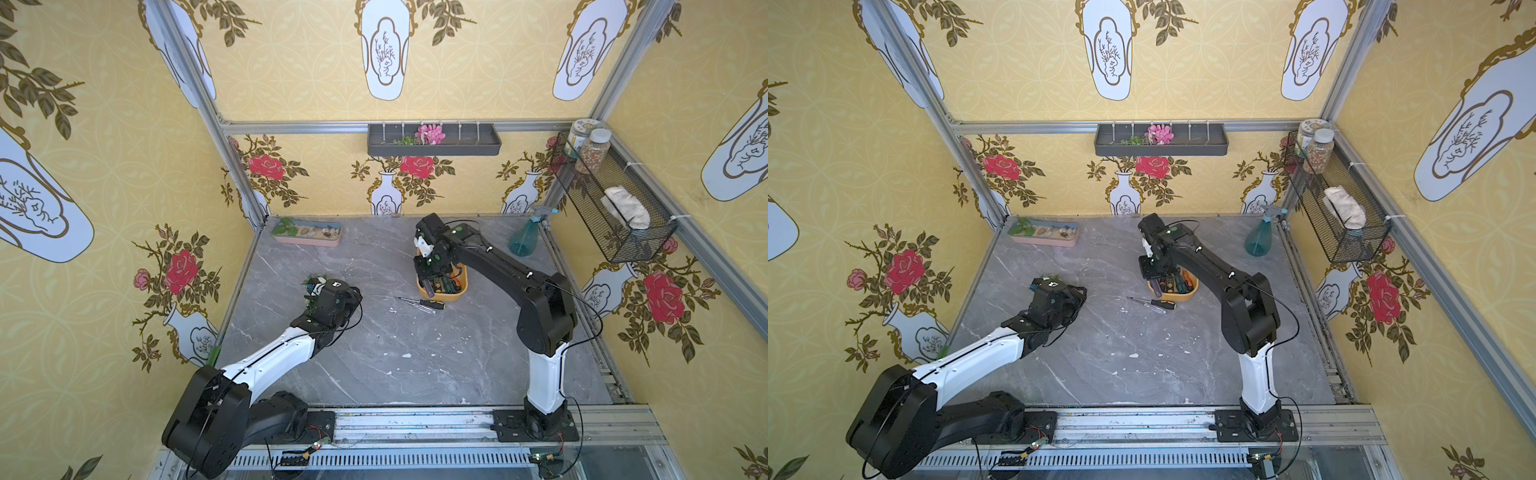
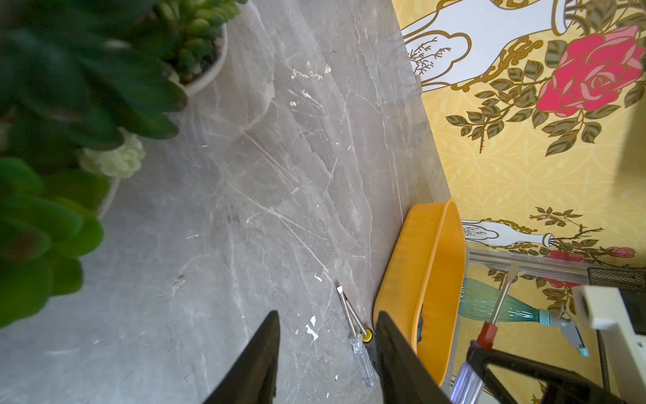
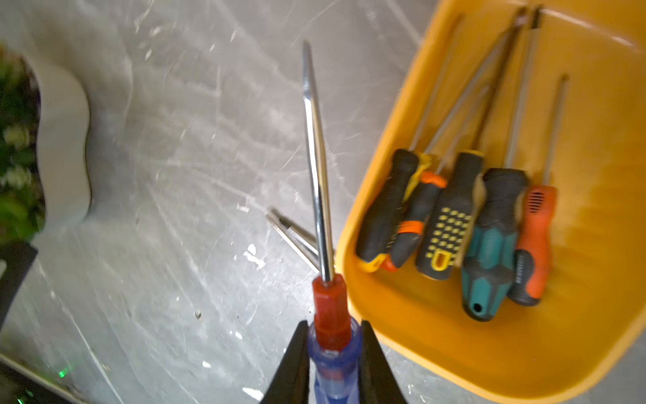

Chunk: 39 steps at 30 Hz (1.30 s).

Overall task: Put the screwdriver on the desktop into the storage box
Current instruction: Pick up the screwdriver from the center of the board, then place the screwdriver in the storage box, then pick up the screwdriver from the center of the board.

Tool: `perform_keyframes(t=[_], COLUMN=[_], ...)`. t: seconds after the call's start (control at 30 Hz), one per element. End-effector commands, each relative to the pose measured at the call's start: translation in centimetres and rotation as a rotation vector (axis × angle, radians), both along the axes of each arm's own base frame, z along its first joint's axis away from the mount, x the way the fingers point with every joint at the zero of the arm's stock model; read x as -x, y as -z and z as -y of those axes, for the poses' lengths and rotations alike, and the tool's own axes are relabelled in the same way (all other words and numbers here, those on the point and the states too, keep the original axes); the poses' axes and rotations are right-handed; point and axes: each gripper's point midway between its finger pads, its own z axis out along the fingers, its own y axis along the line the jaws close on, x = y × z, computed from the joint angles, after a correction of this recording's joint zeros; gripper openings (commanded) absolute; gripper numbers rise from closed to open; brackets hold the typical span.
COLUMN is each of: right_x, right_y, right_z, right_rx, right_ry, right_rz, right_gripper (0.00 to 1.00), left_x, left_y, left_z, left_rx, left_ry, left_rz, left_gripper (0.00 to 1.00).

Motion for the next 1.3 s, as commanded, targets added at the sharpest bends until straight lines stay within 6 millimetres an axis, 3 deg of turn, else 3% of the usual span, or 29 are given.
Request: perform_keyframes(t=[0.0,0.1,0.27,0.47,0.57,0.73,0.87,0.97,1.07,1.17,1.27], right_x=[-2.1,-4.1,-6.4,-6.8,-6.6,-6.5,-6.6,-5.9,-3.9,-0.4,3.5], right_y=[0.7,1.9,4.6,7.6,8.5,8.0,5.4,2.5,0.2,-0.2,1.2], right_z=[3.0,4.2,4.0,3.4,3.5,4.0,4.6,4.2,2.2,-1.0,-3.4], right_rx=[-0.032,-0.058,-0.068,-0.068,-0.053,-0.032,-0.006,0.018,0.032,0.08,0.151], right_ry=[0.226,0.307,0.343,0.355,0.358,0.353,0.33,0.247,0.088,-0.137,-0.331], right_rz=[-0.041,-0.06,-0.094,-0.152,-0.165,-0.147,-0.084,0.011,0.107,0.165,0.161], right_gripper=[0.12,0.12,0.12,0.14,0.23,0.42,0.5,0.54,0.56,0.57,0.56], left_x=[-0.4,-0.6,-0.4,-0.5,-0.5,-0.7,-0.9,-0.8,-0.7,-0.7,-0.7], left_y=[-0.1,0.0,0.7,0.9,1.0,1.2,1.2,1.2,1.2,1.0,1.0], left_z=[0.5,0.9,1.5,2.0,2.1,2.5,2.8,2.8,2.6,2.4,2.1], left_rx=[-0.009,-0.003,0.007,0.019,0.024,0.037,0.044,0.048,0.05,0.047,0.037], left_ry=[0.033,0.046,0.074,0.093,0.097,0.103,0.112,0.11,0.103,0.094,0.083], left_rz=[0.012,0.008,-0.016,-0.025,-0.03,-0.035,-0.037,-0.039,-0.038,-0.03,-0.025], left_gripper=[0.47,0.47,0.47,0.47,0.47,0.47,0.46,0.46,0.46,0.46,0.47])
